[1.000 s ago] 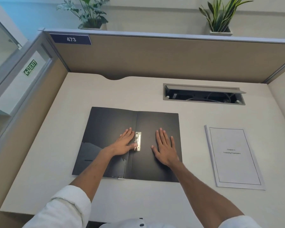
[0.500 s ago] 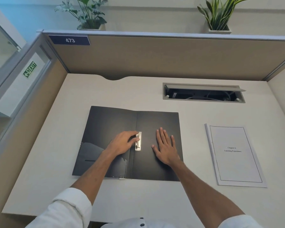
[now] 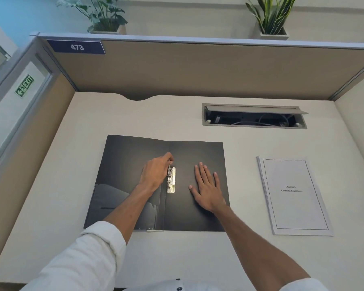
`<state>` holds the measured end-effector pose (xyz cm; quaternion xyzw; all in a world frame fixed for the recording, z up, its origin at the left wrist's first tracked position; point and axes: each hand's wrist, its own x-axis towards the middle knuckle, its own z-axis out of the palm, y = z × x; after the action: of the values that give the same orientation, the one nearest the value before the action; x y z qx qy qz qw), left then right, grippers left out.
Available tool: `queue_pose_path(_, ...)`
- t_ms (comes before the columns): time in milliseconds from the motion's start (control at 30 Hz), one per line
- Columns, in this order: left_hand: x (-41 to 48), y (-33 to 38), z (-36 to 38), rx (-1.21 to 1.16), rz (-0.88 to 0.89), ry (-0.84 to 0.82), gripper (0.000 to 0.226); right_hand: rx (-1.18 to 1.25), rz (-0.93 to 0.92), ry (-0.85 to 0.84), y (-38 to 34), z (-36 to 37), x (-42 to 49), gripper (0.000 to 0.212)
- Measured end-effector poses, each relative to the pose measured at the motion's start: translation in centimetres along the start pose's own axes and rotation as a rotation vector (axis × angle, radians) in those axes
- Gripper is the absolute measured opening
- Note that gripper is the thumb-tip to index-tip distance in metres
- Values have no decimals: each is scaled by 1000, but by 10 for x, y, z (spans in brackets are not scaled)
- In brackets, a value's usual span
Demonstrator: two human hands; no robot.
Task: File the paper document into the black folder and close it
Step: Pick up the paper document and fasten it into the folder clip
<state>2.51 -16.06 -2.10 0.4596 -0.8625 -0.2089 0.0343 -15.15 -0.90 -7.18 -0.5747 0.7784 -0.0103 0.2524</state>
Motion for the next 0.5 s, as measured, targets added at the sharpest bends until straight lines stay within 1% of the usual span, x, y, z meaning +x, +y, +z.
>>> queue_pose_path(167, 4, -5, 6, 188, 56, -116, 39, -2, 7, 10, 1, 3, 0, 76)
queue_pose_path(300, 1, -10, 12, 281, 97, -153, 50, -6, 6, 15, 2, 4, 1, 76)
queue_pose_path(500, -12, -12, 22, 275, 93, -203, 60, -5, -2, 5, 2, 1, -1, 76)
